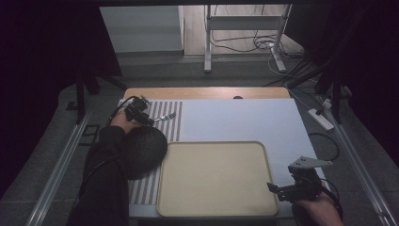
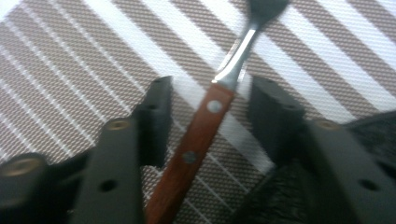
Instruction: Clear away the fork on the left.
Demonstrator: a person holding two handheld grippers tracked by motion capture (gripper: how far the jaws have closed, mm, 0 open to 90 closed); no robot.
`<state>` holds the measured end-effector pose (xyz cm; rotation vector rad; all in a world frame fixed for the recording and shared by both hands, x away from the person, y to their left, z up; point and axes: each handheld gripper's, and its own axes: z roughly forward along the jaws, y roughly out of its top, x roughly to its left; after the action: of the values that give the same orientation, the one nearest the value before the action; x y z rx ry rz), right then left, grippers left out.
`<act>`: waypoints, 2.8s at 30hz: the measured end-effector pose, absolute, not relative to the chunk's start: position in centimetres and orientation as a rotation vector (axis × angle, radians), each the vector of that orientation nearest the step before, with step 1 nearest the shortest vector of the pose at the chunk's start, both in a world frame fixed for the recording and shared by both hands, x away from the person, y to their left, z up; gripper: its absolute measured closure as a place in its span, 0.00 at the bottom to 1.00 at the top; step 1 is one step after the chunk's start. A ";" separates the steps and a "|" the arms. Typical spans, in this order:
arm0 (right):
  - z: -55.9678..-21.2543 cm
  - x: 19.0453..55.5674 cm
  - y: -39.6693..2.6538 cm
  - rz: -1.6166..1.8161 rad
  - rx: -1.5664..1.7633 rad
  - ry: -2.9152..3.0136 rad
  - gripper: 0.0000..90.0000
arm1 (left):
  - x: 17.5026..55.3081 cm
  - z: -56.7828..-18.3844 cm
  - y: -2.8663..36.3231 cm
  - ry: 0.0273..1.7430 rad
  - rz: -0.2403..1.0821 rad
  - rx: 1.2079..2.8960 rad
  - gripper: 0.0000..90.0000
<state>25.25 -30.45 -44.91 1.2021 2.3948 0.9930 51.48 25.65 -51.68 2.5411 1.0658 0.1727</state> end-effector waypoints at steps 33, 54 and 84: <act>-44.9 25.2 -30.4 0.986 1.194 2.396 0.00 | 48.5 -48.6 27.2 0.917 0.340 2.548 0.87; -44.9 25.1 -30.4 0.988 1.187 2.398 0.00 | 43.3 -48.8 26.7 1.022 0.156 2.368 0.87; -44.9 24.9 -30.2 0.968 1.161 2.416 0.00 | 31.8 -47.4 22.1 1.169 0.105 2.218 0.87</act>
<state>24.94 -30.17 -44.87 1.1606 2.4160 0.9675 31.78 22.09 -47.41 2.2182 1.1688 0.1046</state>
